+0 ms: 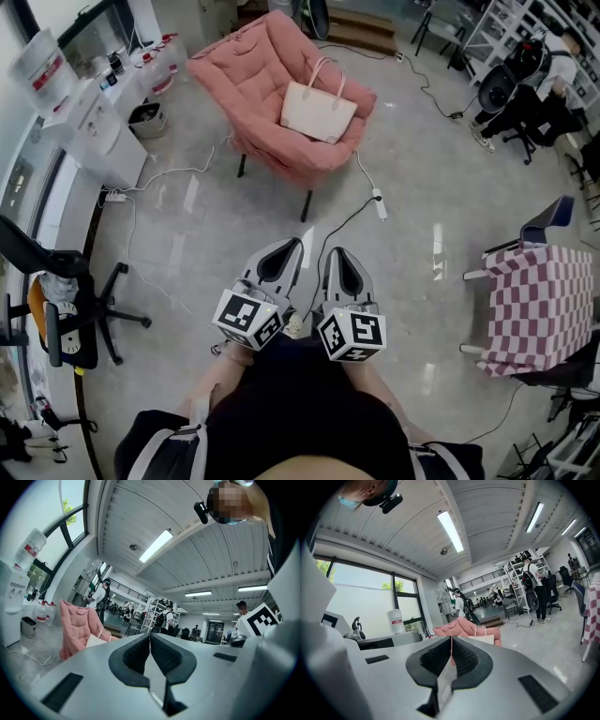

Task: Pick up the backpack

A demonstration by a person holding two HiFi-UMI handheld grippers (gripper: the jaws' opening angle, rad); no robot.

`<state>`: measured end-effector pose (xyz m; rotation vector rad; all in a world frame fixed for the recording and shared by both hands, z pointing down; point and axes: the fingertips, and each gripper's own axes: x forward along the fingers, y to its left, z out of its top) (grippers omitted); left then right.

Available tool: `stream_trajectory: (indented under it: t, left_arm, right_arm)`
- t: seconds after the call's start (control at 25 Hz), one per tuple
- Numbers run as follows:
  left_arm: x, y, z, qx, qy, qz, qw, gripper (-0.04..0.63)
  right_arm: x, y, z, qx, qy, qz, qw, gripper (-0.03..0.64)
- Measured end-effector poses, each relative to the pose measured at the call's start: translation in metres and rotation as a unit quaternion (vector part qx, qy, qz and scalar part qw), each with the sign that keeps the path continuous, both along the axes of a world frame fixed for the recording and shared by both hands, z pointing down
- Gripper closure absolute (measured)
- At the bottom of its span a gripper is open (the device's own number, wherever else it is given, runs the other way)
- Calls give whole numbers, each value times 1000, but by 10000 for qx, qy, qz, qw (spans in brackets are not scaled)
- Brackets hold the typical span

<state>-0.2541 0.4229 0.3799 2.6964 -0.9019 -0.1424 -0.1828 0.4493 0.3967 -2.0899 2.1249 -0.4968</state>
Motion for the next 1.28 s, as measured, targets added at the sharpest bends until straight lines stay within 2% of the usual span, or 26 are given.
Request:
stream_trajectory:
  t: [0.24,0.68,0.92,1.28]
  left_arm:
    - [1,-9,8,-128,29,20,9999,569]
    - [5,-9,21,-321,-125,128,9993,569]
    - [7,-30,25,-364,-136,19,9992,569]
    - [29,-77,24,-302,-226,-52,9993,569]
  right_arm:
    - [1,-9,8,-123,0,16,9999,584]
    - [1,-13,20,-306,-210,57,9993,584]
    - [5,-34,23,-339,-245,-24,9991,584]
    - [25,-89,21,-286,-278,-163,9991,584]
